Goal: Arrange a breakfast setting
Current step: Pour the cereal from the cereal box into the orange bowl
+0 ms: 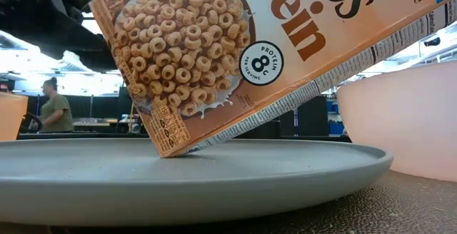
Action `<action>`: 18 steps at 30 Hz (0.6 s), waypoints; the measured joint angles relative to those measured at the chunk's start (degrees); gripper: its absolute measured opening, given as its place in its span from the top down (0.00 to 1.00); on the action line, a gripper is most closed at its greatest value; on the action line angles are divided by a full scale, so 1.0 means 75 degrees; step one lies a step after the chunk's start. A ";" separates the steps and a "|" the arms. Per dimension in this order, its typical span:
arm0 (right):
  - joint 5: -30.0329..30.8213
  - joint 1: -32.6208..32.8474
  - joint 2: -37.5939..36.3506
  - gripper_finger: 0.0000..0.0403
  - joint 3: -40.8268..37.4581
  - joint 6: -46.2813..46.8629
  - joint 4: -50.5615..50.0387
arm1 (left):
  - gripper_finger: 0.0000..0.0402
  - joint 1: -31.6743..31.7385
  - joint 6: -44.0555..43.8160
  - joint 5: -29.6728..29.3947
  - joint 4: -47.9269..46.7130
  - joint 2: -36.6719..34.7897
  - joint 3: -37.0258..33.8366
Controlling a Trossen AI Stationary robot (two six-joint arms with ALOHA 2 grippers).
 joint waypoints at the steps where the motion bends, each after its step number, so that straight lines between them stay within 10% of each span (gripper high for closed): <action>1: 0.0000 0.0000 0.0000 0.98 0.0000 0.0003 -0.0003 | 0.14 0.0109 0.0031 0.0176 0.0121 0.0145 0.0002; 18: 0.0000 0.0000 0.0000 0.98 -0.0001 0.0004 -0.0100 | 0.18 0.0589 0.0662 0.1228 0.3002 0.2430 0.0000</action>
